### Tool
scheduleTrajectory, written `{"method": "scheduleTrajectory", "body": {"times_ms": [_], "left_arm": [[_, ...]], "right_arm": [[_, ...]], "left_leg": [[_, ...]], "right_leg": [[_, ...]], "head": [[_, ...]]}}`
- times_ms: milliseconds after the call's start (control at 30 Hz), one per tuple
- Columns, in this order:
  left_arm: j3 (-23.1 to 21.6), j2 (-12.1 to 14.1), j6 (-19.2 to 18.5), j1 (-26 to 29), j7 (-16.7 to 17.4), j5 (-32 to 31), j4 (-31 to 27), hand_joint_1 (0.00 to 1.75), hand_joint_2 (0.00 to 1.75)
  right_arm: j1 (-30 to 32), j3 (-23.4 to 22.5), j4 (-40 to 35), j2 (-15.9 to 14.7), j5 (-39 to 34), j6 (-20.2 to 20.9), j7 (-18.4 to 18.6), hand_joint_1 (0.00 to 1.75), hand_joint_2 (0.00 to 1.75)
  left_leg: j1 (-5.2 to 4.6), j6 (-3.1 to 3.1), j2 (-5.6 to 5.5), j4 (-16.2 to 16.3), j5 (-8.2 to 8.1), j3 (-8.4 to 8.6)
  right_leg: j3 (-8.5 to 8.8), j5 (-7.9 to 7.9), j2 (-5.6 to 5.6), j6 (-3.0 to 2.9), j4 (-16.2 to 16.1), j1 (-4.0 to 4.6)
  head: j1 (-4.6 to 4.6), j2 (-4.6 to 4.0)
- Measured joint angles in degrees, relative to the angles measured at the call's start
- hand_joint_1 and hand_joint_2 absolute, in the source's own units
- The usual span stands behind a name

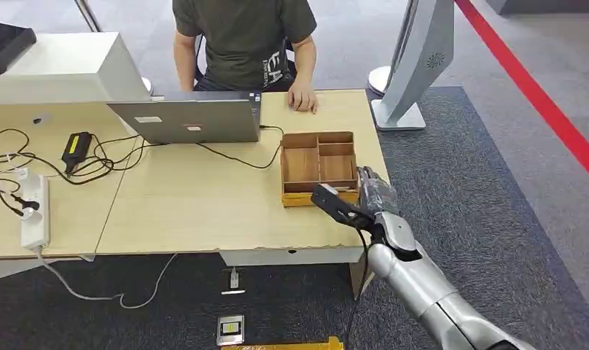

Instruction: Pass the card to the sensor for recognition and then transmit it.

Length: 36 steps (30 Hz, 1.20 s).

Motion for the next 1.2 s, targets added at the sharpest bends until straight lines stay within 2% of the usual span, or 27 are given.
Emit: {"method": "scheduleTrajectory", "body": {"times_ms": [167,1200], "left_arm": [[-0.5,0.0,-0.02,-0.1,0.15,-0.79,0.0,0.0,0.0],[-1.55,-0.09,1.18,-0.19,2.34,-1.23,-0.02,0.0,0.0]], "right_arm": [[-0.15,0.42,0.57,0.26,0.11,-0.96,-0.04,0.0,1.75],[-1.61,3.24,3.83,2.38,1.2,-1.01,-2.23,0.0,1.75]], "left_leg": [[0.0,0.0,0.0,0.0,0.0,0.0],[0.0,0.0,0.0,0.0,0.0,0.0]], "right_leg": [[0.01,0.0,0.0,0.0,0.0,0.0],[0.0,0.0,0.0,0.0,0.0,0.0]], "head": [[0.0,0.0],[0.0,0.0]]}}
